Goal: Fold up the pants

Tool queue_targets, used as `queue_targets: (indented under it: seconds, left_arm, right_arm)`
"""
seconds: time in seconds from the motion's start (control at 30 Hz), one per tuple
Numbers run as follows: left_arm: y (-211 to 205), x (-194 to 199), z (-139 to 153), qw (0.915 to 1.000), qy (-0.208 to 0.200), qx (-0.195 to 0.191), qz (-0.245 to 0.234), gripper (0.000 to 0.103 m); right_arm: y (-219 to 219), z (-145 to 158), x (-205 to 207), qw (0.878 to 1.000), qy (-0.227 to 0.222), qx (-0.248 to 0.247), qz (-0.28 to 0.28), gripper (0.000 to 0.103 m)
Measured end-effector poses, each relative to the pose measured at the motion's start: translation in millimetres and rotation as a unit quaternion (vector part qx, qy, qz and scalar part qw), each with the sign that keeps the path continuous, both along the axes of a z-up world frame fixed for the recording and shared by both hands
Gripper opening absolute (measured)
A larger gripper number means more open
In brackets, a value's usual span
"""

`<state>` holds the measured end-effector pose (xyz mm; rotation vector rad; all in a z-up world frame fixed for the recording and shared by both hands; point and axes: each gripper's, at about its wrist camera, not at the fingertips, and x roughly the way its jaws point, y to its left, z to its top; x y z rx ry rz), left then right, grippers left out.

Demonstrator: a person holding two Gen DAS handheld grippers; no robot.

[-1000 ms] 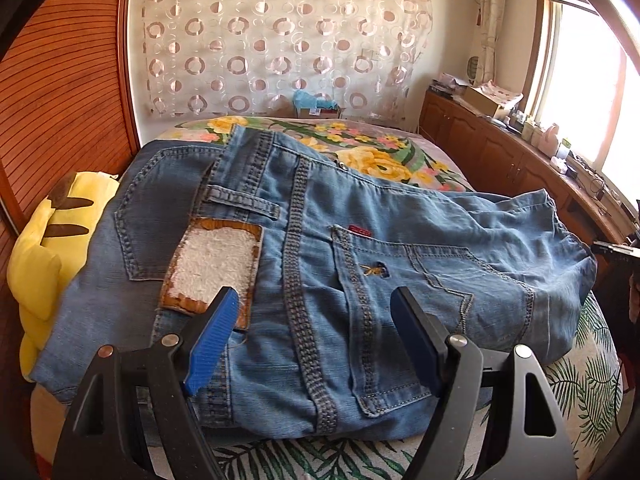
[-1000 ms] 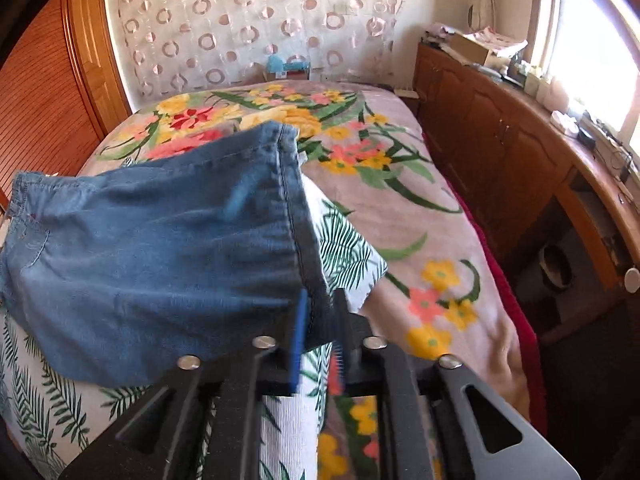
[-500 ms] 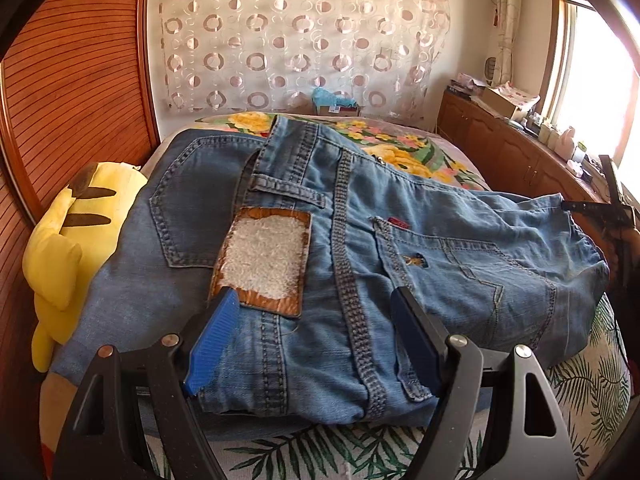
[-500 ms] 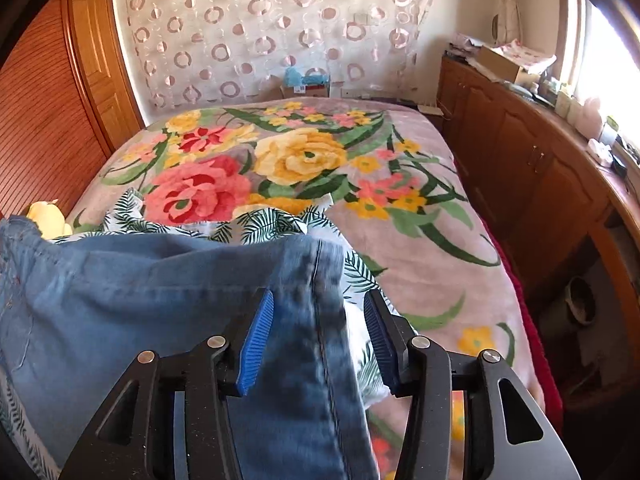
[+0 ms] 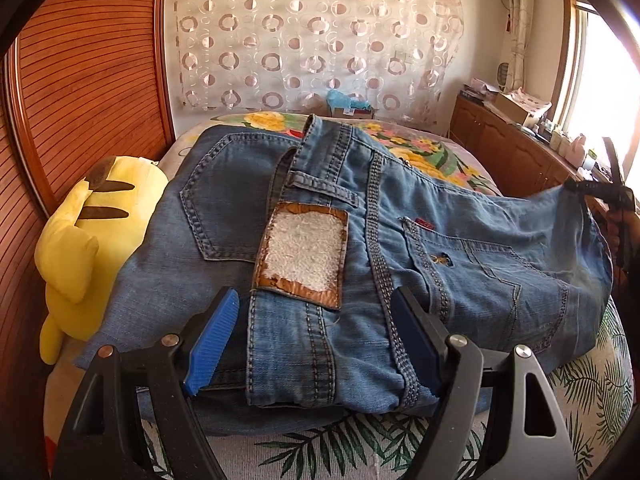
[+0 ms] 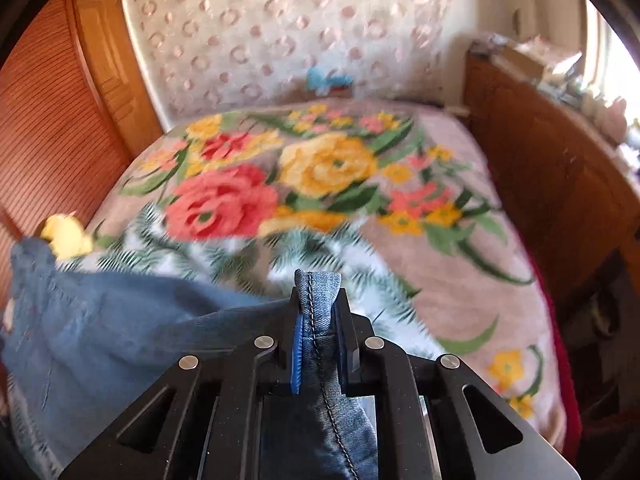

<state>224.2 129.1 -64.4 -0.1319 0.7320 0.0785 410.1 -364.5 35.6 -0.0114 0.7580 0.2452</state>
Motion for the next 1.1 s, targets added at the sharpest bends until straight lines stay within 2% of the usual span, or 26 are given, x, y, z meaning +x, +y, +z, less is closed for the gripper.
queue_targets:
  seconds: [0.07,0.13,0.2,0.27,0.37,0.53,0.6,0.77,0.87,1.1]
  left_arm:
    - [1.5,-0.8,-0.5,1.0000,0.000,-0.001,0.003,0.079]
    - [2.5,-1.5,-0.9,1.0000,0.000,-0.002,0.004,0.079]
    - [3.4,-2.9,-0.8,1.0000,-0.002,-0.002,0.005,0.079]
    - [4.5,-3.4,-0.6,1.0000,-0.002,-0.003,0.005,0.079]
    - [4.1,-4.8,-1.0,1.0000,-0.003,-0.005,0.004,0.079]
    - [1.4,-6.1,-2.1,1.0000,-0.005,-0.004,-0.004,0.079]
    - [-0.2,-6.3,-2.1,1.0000,-0.006,-0.005,-0.007,0.079]
    - [-2.2,-4.0,-3.9,0.9999,-0.005,-0.007,-0.009,0.079]
    - [-5.3,-2.7,-4.9,0.9999,-0.003,-0.008,-0.012,0.079]
    - [-9.0,-2.8,-6.1,0.9999,-0.004,-0.004,-0.012,0.079]
  right_arm:
    - [-6.8,8.4,0.9,0.999,-0.027,0.007,-0.026,0.013]
    - [-10.6,8.3,7.5,0.999,-0.025,0.010,-0.036,0.013]
    - [-9.3,1.7,12.4,0.999,-0.011,-0.009,-0.041,0.014]
    - [-8.0,-6.6,12.9,0.999,0.010,-0.023,-0.039,0.020]
    - [-8.9,-11.6,0.0,0.998,0.018,-0.038,-0.036,0.031]
    - [-15.3,-9.2,-49.5,0.999,0.016,-0.026,-0.026,0.052]
    - [-23.5,-14.7,-76.5,0.999,0.016,-0.030,-0.030,0.057]
    - [-38.4,-19.1,-136.0,0.998,0.029,-0.020,-0.061,0.058]
    - [-44.1,-18.9,-163.0,0.996,0.038,0.015,-0.074,0.058]
    - [-47.9,-32.8,-178.7,0.993,0.066,0.055,-0.087,0.058]
